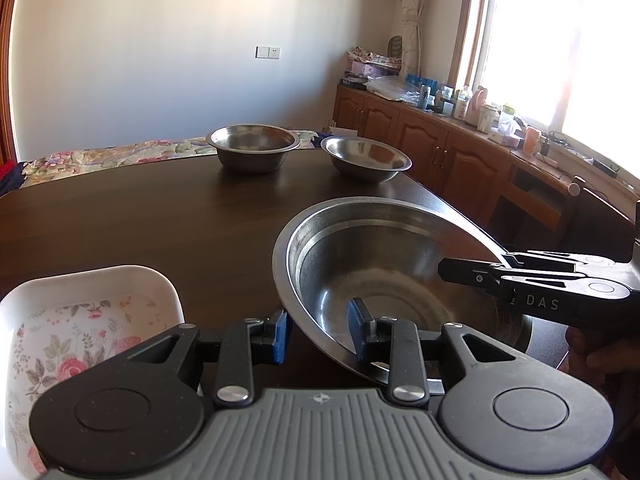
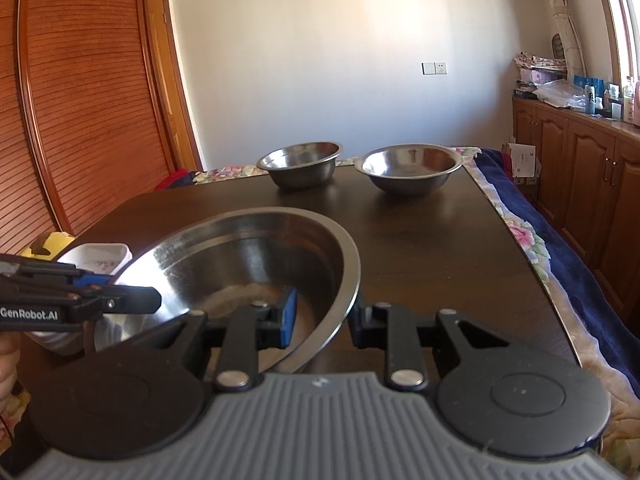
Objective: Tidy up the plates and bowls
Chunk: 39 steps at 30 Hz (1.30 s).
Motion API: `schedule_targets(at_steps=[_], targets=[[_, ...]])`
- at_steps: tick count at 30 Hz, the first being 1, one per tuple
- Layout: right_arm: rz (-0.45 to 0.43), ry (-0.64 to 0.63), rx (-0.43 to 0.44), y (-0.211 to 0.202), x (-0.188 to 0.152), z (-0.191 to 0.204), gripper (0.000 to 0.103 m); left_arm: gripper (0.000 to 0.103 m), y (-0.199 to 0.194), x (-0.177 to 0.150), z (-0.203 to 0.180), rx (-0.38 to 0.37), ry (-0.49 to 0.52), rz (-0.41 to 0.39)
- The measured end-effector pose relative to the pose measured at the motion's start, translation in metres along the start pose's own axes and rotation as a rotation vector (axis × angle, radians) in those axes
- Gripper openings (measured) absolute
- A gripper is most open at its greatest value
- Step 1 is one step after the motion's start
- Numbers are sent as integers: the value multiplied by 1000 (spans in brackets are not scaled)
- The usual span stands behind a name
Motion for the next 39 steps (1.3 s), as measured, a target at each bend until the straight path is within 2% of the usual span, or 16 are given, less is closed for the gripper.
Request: schedule_targets(at_steps=[4, 14, 27, 34, 37, 39], targets=[[-4, -1, -5, 0, 3, -2, 29, 34, -1, 0, -2, 10, 10, -6], [-29, -19, -20, -9, 18, -10, 31, 44, -6, 6, 4, 29, 11, -24], [-127, -96, -20, -10, 69, -21, 32, 47, -7, 44, 20, 60, 20, -90], [-135, -111, -13, 10, 83, -32, 39, 58, 12, 66, 24, 61, 31, -109], [-130, -119, 4, 21, 89, -33, 45, 67, 22, 79, 29, 64, 42, -120], [-128, -130, 16, 31, 94, -33, 54, 72, 26, 86, 32, 70, 51, -133]])
Point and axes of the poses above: each gripper's, at about its wrist camera, not at the fingertips, and y roughly the way its jaws point, z to its left, x to its top, the point moved 2 cm from there along y, roughly the way its jaws point, and after that the axes turned 14 degrees about -z, right-handed, at the moved point
